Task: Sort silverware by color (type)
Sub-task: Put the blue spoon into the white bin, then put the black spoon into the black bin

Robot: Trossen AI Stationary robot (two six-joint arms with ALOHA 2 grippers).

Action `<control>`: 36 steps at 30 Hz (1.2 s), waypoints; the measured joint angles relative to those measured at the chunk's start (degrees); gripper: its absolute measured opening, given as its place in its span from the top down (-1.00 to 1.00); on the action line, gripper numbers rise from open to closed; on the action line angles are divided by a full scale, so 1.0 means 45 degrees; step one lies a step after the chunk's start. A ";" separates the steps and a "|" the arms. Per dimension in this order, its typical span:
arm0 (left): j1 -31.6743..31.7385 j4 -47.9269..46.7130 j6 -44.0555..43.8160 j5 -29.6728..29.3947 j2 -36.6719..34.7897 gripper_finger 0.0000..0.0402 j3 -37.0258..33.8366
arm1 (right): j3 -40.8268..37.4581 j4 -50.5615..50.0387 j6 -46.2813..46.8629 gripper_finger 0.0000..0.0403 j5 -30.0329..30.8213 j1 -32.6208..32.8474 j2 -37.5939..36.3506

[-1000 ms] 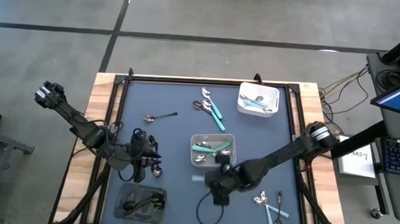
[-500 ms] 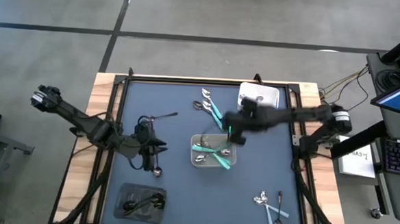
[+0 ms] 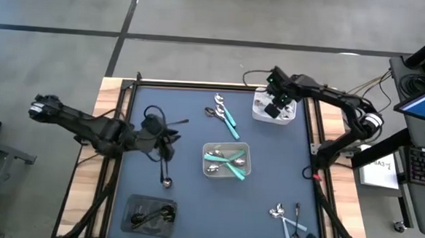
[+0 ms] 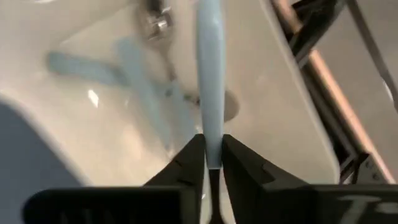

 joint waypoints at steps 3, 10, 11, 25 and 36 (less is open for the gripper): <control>0.0817 -0.0100 -0.0005 0.0221 -0.0001 0.62 0.0000 | -0.0138 0.0635 -0.0999 0.58 -0.0029 -0.0322 0.0003; 0.2992 -0.2371 -0.0700 0.2153 0.0221 0.62 -0.0028 | 0.0000 0.0803 -0.0824 0.33 -0.0027 -0.0286 0.0003; 0.3344 -0.2845 -0.0745 0.2491 0.0348 0.62 -0.0041 | 0.0056 0.0811 -0.0644 0.32 -0.0034 -0.0278 0.0003; 0.6984 -0.3209 0.4963 0.6498 0.3983 0.62 -0.0053 | 0.0985 0.0895 -0.0220 0.34 -0.0030 -0.0253 0.0003; 0.9232 -0.1471 0.8761 0.7784 0.6419 0.62 -0.0068 | 0.1354 0.0897 0.0485 0.39 -0.0031 -0.0171 0.0006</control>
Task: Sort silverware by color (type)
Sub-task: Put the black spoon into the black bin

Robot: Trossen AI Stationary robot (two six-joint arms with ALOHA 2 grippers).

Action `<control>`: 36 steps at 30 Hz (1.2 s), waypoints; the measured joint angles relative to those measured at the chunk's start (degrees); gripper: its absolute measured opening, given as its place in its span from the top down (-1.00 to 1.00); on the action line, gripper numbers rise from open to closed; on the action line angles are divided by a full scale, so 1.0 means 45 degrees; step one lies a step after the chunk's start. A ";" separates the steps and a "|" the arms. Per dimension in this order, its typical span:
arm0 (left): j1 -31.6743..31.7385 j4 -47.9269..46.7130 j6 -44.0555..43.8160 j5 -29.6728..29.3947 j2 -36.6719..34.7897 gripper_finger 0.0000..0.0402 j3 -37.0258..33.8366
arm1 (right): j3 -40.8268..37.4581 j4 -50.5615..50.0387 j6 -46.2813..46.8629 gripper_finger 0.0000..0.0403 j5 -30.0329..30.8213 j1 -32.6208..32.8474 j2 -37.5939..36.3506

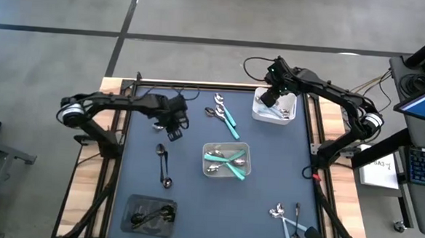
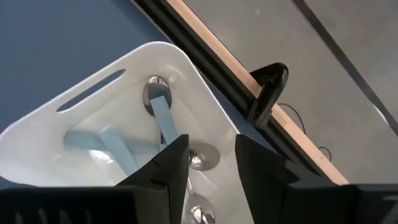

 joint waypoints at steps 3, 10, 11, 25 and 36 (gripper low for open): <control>0.0764 0.0260 0.0324 0.0147 0.0370 0.62 0.0000 | 0.0000 0.0000 0.0052 0.39 0.0002 0.0005 0.0001; 0.1905 0.0242 0.0732 0.0410 0.1227 0.62 -0.0005 | -0.0005 -0.0005 0.0056 0.40 0.0002 0.0005 0.0001; 0.1952 0.0236 0.0734 0.0524 0.1333 0.62 0.0009 | -0.0005 0.0000 0.0056 0.40 0.0002 0.0005 0.0001; 0.2012 0.0219 -0.0038 0.0585 0.1918 0.91 0.0009 | -0.0010 0.0520 0.0309 0.42 0.0036 0.0005 0.0002; 0.1999 -0.0247 -0.1772 0.1312 0.0632 0.99 0.0050 | -0.0015 0.0539 0.0308 0.42 0.0032 0.0005 0.0006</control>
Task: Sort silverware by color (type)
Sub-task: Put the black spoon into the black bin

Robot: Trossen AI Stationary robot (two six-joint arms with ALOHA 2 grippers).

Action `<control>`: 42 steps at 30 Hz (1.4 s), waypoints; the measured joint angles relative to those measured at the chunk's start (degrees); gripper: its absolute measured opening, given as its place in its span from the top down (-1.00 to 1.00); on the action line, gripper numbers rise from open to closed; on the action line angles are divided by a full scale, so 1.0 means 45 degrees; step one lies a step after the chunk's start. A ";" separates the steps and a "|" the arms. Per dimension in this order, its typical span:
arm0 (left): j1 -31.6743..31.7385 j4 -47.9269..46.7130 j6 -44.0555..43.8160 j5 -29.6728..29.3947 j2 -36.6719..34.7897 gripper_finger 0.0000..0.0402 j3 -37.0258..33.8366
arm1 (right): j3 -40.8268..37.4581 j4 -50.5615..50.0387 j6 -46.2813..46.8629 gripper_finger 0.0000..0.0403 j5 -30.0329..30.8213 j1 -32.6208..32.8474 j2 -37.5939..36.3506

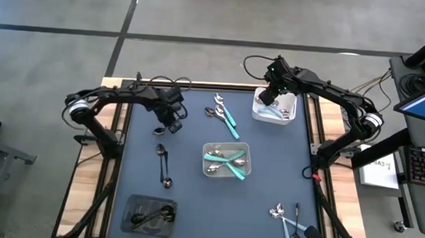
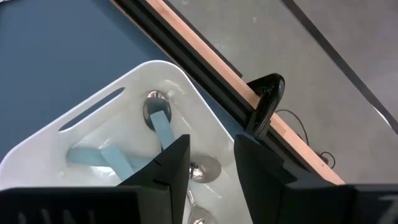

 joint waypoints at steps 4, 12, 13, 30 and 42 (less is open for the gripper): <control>-0.0048 0.0071 -0.0416 0.0624 -0.1146 0.99 0.0207 | 0.0000 0.0015 -0.0004 0.44 -0.0001 0.0000 0.0001; -0.2348 -0.0386 -0.3182 0.2337 -0.3779 1.00 0.0324 | -0.0005 0.0015 -0.0011 0.46 -0.0027 0.0000 0.0001; -0.2994 -0.0419 -0.3759 0.2409 -0.4085 1.00 0.0328 | -0.0005 0.0015 -0.0014 0.46 -0.0030 0.0000 0.0001; -1.6447 0.0031 -1.8108 0.0351 -0.5246 1.00 0.0338 | -0.0010 0.0128 -0.0605 0.46 -0.0060 -0.0002 0.0001; -1.7534 0.1370 -2.0133 0.0994 -0.3806 0.93 0.0348 | -0.0010 0.1164 -0.0714 0.46 -0.1366 -0.0003 0.0005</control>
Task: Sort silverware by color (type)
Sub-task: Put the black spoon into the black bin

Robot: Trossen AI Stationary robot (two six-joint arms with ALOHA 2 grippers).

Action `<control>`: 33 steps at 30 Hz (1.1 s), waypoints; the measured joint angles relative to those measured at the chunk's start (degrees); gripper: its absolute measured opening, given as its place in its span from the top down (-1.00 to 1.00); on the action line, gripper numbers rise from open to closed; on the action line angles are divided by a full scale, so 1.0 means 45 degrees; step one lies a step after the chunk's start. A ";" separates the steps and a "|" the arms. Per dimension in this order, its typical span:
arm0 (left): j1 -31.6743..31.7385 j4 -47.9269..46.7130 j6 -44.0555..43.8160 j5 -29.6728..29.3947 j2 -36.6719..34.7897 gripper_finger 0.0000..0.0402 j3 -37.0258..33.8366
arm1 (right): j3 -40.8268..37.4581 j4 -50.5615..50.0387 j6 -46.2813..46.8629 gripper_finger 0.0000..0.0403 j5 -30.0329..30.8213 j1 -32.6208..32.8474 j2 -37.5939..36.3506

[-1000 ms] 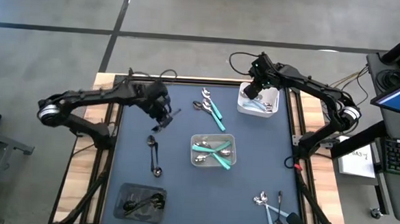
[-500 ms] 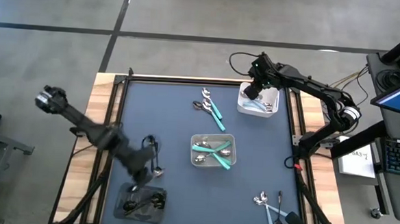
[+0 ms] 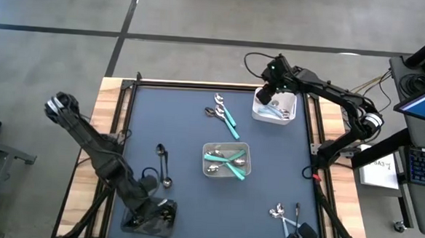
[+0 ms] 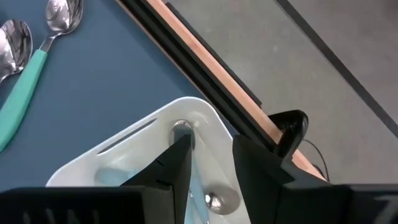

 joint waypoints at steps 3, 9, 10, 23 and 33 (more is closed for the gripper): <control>0.0000 0.0023 -0.0229 0.0267 0.0123 0.85 0.0000 | 0.0000 -0.0041 0.0015 0.46 0.0000 0.0003 0.0000; 0.0006 0.0141 -0.0257 0.0269 0.0102 0.70 0.0000 | 0.0000 -0.0177 0.0033 0.46 0.0000 0.0003 0.0000; 0.0029 0.0141 -0.0176 0.0265 0.0102 0.67 0.0000 | 0.0000 -0.0202 0.0106 0.46 0.0000 0.0003 0.0000; 0.3215 -0.2338 0.1106 -0.0540 0.0110 0.58 0.0005 | 0.0000 -0.0192 0.0700 0.46 -0.0005 0.0033 0.0000; 0.5875 -0.4477 0.2115 -0.2083 0.0612 0.58 -0.0394 | 0.0000 -0.0192 0.0694 0.46 0.0000 0.0028 0.0000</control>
